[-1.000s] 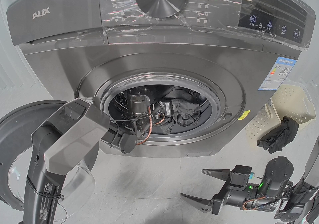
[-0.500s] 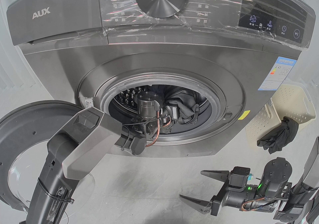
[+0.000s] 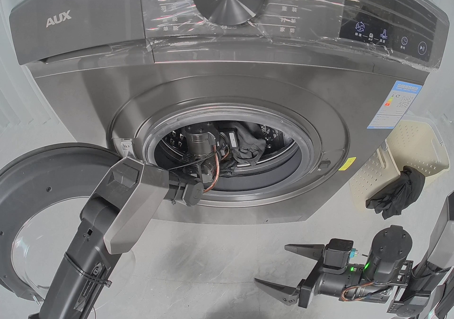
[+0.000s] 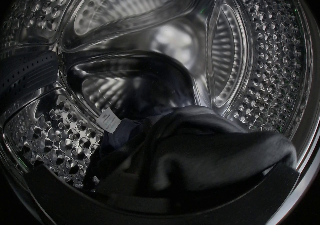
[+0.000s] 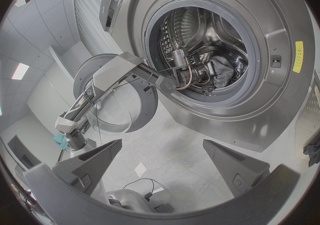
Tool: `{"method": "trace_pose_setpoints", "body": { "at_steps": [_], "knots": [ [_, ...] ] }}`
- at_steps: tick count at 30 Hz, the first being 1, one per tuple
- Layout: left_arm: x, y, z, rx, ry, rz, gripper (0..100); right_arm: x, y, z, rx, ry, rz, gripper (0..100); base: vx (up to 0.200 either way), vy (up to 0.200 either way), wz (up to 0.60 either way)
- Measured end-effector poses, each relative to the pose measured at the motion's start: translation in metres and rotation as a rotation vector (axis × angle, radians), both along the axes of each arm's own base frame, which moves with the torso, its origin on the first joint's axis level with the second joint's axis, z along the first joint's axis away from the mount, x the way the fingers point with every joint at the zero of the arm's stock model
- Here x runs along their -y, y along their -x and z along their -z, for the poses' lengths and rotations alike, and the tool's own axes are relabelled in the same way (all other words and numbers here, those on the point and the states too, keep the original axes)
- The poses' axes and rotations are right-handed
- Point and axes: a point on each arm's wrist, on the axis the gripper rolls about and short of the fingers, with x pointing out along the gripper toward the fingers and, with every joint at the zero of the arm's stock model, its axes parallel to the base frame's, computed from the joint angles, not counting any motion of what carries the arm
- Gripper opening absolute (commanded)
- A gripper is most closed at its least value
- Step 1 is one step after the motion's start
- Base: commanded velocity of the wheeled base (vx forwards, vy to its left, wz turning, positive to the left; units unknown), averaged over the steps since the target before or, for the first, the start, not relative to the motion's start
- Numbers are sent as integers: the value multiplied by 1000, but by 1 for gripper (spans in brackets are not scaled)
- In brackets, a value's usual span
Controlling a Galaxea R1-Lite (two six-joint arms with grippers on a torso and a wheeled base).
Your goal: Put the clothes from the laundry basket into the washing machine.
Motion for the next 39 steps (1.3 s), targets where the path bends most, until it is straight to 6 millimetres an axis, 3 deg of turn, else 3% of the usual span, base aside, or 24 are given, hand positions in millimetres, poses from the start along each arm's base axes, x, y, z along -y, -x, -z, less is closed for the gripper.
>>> {"method": "trace_pose_setpoints", "body": {
  "at_steps": [5,11,22,27,32,39],
  "knots": [
    [1,2,-8,7,18,4,100,0,-1,1,-1,2,4,100,0,0,0],
    [5,19,-7,-65,-10,27,100,1,-2,1,-1,2,8,100,0,0,0],
    [-4,92,10,-295,-148,96,100,2,-2,0,2,-2,12,100,0,0,0],
    [-12,117,5,-329,-169,122,100,2,-3,-1,5,-4,12,100,0,0,0],
    [-9,117,-12,-271,-132,147,100,1,-3,-2,7,-8,12,100,0,0,0],
    [9,90,-46,-107,-31,163,100,2,-3,-2,8,-8,14,100,0,0,0]
  ]
}}
